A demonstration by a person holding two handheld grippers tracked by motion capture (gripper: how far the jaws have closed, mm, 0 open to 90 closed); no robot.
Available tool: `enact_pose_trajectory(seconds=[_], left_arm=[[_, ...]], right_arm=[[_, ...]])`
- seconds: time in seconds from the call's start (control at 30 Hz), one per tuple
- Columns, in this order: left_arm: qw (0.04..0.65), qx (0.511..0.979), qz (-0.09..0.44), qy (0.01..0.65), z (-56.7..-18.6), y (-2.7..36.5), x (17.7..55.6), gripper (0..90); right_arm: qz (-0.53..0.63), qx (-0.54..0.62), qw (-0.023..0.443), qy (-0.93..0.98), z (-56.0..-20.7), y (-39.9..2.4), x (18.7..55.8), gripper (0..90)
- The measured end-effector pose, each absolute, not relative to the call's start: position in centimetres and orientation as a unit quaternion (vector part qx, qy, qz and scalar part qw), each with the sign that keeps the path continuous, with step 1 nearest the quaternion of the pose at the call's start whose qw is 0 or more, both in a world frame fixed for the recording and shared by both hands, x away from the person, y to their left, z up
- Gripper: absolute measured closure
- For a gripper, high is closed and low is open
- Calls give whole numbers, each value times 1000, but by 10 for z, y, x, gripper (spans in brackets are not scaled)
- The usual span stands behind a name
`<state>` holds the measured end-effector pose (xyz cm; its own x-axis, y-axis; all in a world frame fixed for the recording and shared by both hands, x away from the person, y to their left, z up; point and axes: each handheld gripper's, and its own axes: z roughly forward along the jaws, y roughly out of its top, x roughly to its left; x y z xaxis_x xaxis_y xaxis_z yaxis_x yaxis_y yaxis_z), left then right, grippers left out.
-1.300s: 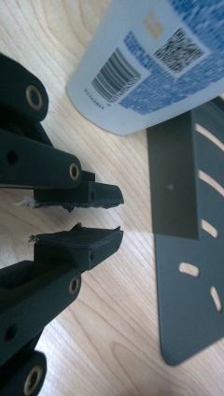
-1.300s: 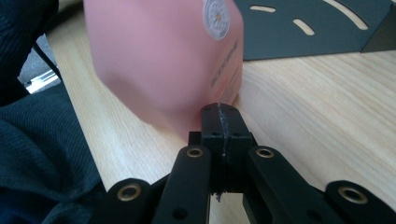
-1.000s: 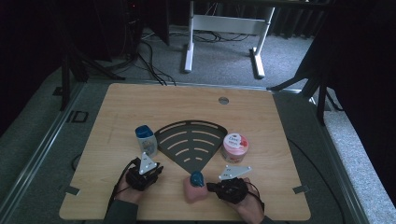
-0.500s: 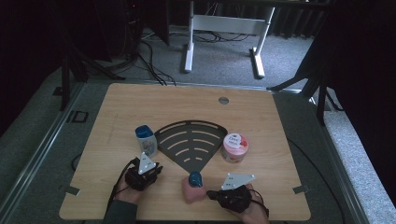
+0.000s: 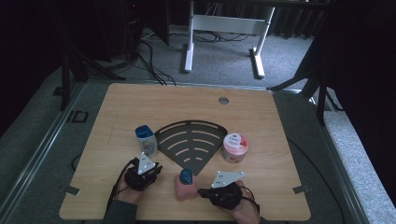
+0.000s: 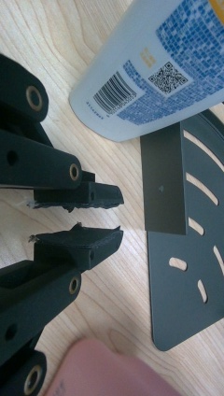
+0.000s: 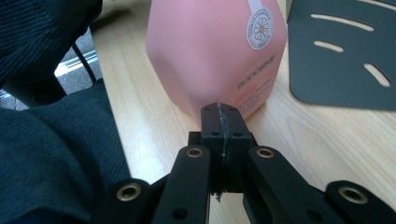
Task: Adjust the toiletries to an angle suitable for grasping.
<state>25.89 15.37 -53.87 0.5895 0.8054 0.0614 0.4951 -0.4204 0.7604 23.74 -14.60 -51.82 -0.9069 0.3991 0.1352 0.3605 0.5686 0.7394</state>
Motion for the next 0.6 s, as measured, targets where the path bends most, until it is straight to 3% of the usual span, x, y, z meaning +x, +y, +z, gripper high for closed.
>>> enact_pose_trajectory(seconds=[0.43,0.6], left_arm=[[367,810,217,402,-536,157,258,776],[374,807,216,404,-532,159,256,776]], right_arm=[[423,201,15,884,-521,-114,258,900],[417,202,32,886,-521,-118,262,898]])
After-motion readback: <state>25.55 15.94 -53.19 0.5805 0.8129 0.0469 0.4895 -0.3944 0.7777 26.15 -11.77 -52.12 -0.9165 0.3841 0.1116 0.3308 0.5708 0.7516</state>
